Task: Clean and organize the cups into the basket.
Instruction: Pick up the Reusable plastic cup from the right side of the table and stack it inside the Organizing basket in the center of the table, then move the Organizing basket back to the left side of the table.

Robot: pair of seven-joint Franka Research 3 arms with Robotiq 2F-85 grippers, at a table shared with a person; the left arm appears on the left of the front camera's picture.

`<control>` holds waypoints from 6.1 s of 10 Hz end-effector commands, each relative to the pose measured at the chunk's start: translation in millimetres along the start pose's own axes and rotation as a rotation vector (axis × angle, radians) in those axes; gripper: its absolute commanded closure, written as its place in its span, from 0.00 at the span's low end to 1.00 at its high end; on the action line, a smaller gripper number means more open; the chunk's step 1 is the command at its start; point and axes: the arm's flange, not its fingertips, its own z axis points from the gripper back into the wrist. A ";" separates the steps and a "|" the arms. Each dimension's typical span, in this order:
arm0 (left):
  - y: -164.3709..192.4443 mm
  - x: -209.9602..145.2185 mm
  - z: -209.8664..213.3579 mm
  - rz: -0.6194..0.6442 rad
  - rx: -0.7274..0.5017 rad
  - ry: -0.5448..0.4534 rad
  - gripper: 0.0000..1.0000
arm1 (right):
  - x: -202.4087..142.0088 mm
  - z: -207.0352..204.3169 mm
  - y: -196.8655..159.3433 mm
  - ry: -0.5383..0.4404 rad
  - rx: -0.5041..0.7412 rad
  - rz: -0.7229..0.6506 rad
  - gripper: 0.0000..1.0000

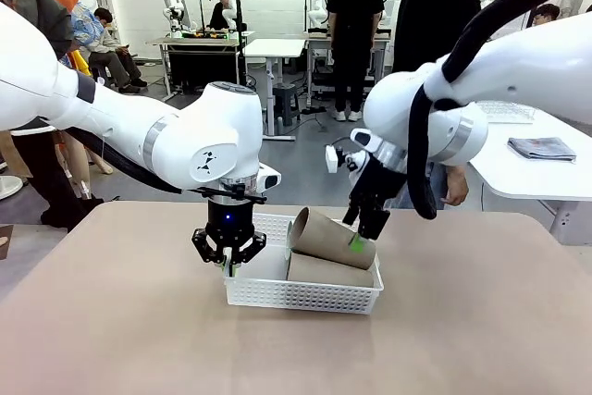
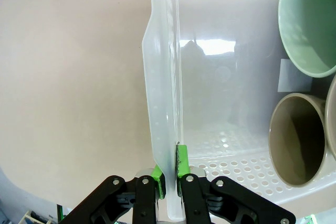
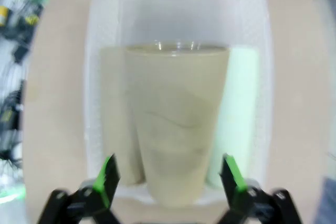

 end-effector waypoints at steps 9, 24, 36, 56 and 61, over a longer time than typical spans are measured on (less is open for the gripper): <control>-0.6 -0.6 2.3 0.001 -0.004 -0.004 1.00 | -289.2 185.7 68.4 -0.707 -0.171 -0.074 0.00; -0.6 -0.6 2.3 0.001 -0.004 -0.004 1.00 | -306.9 176.1 76.9 -0.698 -0.161 -0.100 0.00; 132.5 64.8 10.1 0.004 0.105 -0.039 0.94 | -368.9 219.4 63.7 -0.560 0.140 -0.986 0.00; 260.9 77.3 15.2 0.274 0.094 -0.030 0.94 | -508.7 233.9 141.2 -0.977 0.077 -1.200 0.00; 301.9 87.7 6.7 0.181 0.131 -0.035 0.94 | -508.7 233.9 141.2 -0.977 0.077 -1.200 0.00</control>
